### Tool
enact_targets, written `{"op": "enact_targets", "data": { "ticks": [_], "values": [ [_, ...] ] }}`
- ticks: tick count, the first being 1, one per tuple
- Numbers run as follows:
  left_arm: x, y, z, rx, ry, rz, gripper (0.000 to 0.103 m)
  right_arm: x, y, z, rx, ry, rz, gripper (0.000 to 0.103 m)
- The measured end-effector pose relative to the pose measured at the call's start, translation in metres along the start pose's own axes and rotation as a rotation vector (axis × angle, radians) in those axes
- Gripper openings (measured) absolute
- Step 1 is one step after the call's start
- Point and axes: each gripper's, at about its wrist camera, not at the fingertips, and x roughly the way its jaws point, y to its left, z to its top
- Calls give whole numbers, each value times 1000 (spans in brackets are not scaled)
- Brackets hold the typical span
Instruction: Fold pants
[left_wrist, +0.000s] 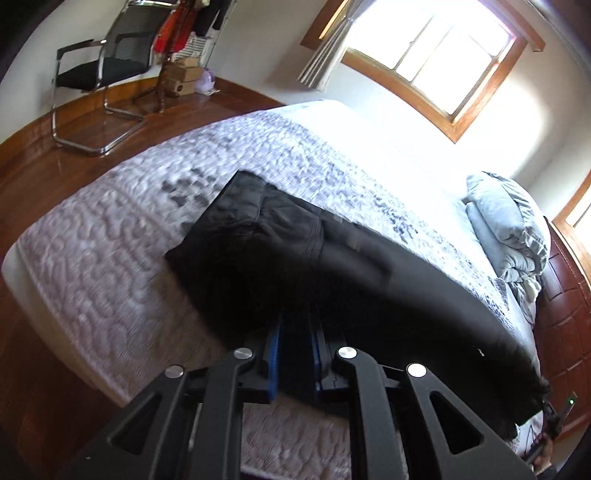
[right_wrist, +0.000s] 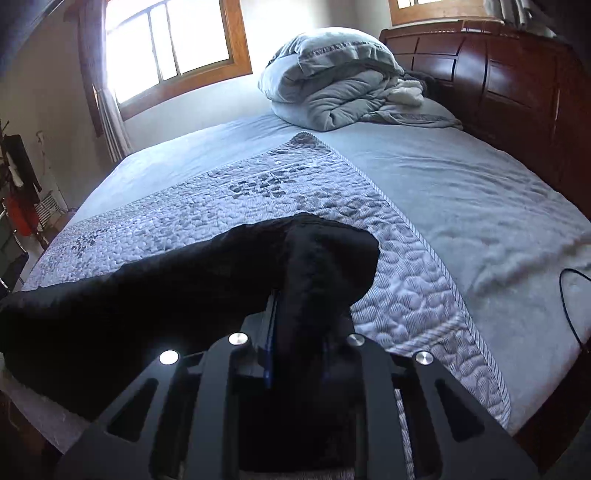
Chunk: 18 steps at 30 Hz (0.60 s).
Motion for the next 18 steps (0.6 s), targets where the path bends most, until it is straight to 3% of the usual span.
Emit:
{"op": "enact_targets", "data": {
  "ticks": [7,8,12,15,18],
  "values": [
    [2,21,-31,-91,102,26,74,-7,-7,-35,36,60,-38,59],
    [0,27,-37,-120,113,22,75,-10,-9,-41,44,71,-46,66],
    [-8,38,-55,-201,150,-43,75,-26,-18,-57,82,99,-47,74],
    [-26,24,-57,-184,88,-181,75,-37,-21,-63,115,111,-42,75],
    [-31,15,-50,-178,37,-212,90,-46,-17,-65,118,112,-49,75]
  ]
}}
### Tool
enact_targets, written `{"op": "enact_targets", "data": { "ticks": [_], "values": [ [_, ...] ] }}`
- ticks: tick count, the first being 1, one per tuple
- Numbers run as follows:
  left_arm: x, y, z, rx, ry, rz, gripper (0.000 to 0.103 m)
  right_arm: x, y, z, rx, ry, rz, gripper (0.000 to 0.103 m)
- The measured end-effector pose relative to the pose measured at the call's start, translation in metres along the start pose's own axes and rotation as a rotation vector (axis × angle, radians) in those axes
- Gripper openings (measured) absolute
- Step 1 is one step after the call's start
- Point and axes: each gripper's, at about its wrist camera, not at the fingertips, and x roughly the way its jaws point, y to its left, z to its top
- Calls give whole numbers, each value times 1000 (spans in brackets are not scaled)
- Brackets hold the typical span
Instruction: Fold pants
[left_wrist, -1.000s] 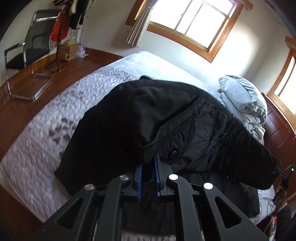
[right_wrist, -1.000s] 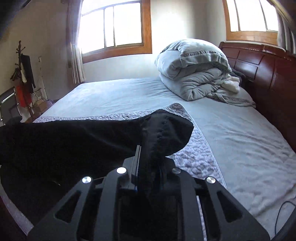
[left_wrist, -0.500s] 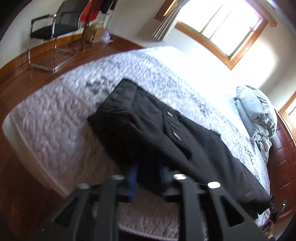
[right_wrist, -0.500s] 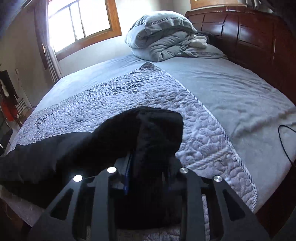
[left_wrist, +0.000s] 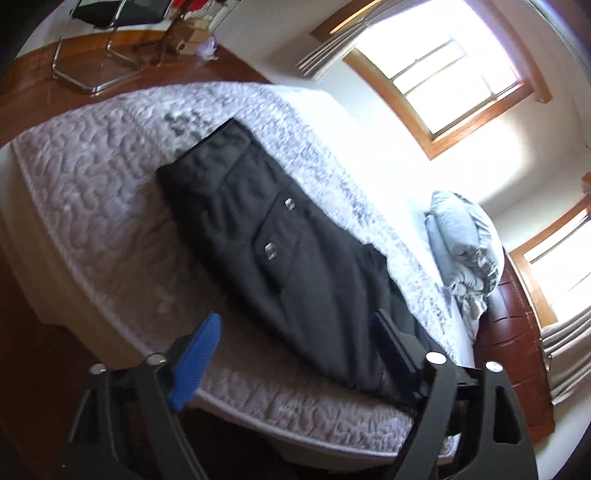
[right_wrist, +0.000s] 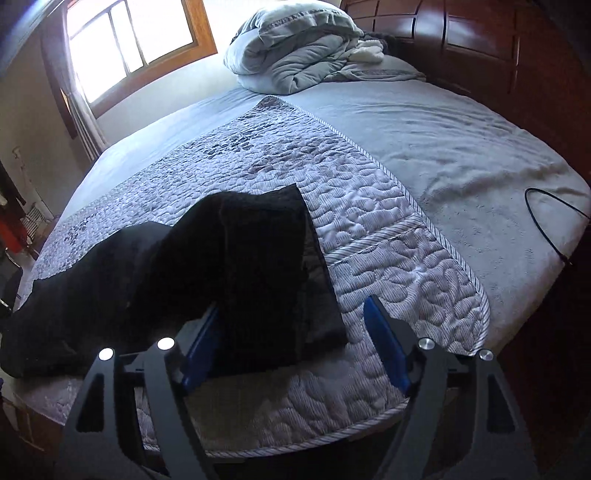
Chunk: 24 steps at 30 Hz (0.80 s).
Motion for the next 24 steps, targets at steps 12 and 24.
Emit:
{"op": "enact_targets", "data": {
  "ticks": [12,24],
  "values": [
    [47,0,53,-86,-32,101,17,-26,-8,-14,58,-9,-9,75],
    [65,9,34,-34,54,330,14,-56,-10,-20,226,-29,155,77]
  ]
}}
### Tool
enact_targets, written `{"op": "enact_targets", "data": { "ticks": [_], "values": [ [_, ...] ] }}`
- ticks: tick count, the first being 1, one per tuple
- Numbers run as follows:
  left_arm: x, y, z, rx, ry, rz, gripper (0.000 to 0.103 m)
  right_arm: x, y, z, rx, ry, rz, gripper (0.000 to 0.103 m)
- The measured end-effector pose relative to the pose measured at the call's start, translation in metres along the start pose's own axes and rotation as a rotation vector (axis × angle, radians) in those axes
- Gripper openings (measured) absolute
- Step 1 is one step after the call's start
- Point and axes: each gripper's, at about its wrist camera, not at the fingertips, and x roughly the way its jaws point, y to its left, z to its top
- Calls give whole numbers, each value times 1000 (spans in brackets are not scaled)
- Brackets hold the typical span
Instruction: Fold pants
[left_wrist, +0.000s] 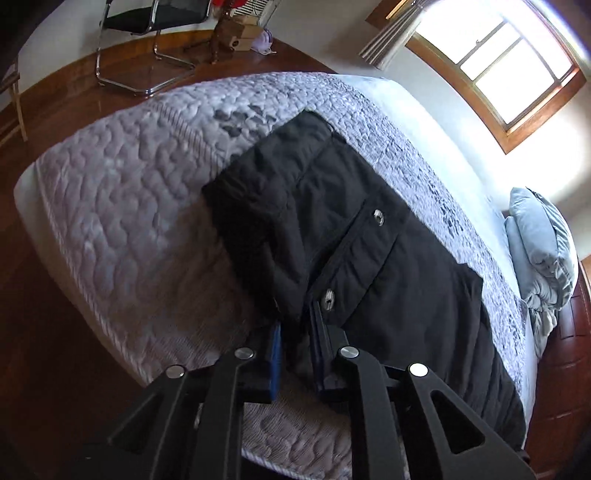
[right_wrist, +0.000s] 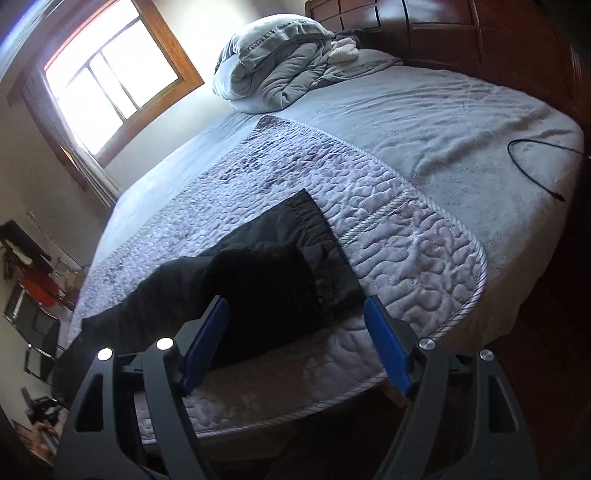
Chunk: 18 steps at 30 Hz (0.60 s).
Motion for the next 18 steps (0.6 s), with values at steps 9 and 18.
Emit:
{"op": "enact_targets", "data": {
  "ticks": [9,18],
  "values": [
    [-39,-13,-36,5,-83,-23,32,17,30,-22,257,181,417,78],
    [-47,-66,-53,129,-51,-114,71,92,42,1,433,218,236,72]
  ]
}}
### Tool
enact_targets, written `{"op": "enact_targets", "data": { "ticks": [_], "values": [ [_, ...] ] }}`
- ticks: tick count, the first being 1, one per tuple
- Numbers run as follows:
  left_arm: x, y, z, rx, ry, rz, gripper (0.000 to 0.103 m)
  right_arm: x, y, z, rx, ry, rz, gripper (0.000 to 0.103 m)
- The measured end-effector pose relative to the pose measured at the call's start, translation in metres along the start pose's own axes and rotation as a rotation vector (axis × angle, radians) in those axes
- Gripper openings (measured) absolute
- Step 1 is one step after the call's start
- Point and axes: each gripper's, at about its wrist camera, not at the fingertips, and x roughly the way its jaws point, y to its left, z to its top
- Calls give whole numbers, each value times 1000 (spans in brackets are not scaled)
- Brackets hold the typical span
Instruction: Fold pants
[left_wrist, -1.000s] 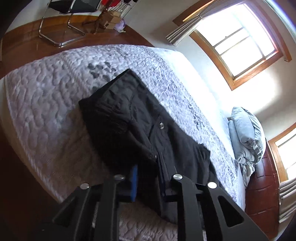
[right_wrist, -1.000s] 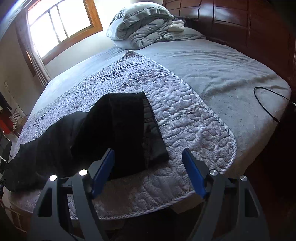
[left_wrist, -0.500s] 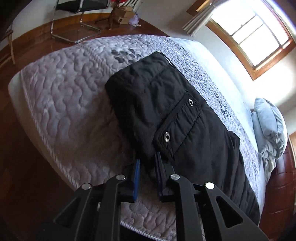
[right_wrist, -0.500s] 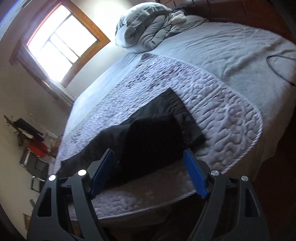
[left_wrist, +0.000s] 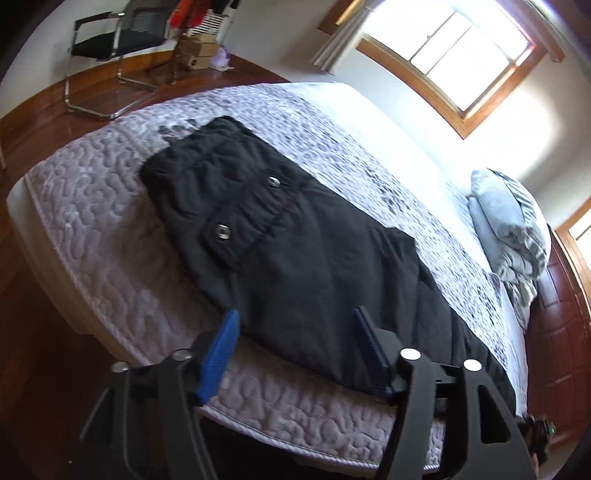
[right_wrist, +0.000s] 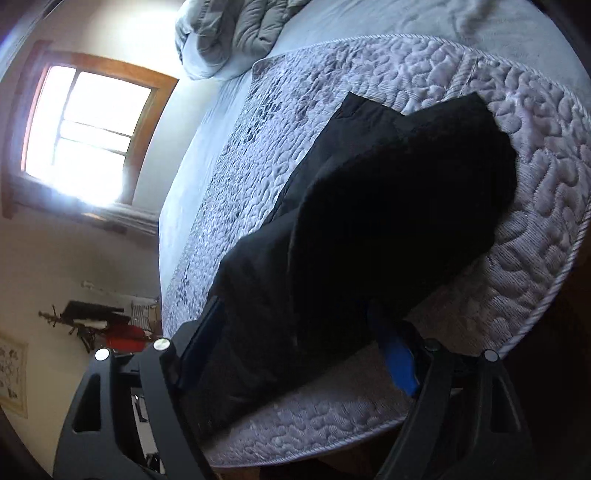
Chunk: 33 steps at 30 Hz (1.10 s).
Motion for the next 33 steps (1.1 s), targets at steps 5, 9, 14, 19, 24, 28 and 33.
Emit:
{"op": "enact_targets", "data": {
  "ticks": [5,9,14,19,24,28,33],
  "values": [
    [7,-18,-7,28,38,-34,81,28,-3,26,99,15,-41,10],
    [18,-24,-11,21,76,-37,82,4,81,31,-238,-50,181,8],
    [30,-28,-18,31,118,-21,83,-44,114,9,-485,-123,395,9],
    [42,-35,-20,43,167,-5,85,1,8,19,-189,-4,75,16],
    [52,-52,-28,60,228,-31,86,20,-64,15,34,42,45,47],
    [60,-66,-37,100,256,-32,87,13,-56,12,22,12,151,66],
    [72,-93,-44,141,290,-63,87,41,-49,8,96,77,208,45]
  ]
}}
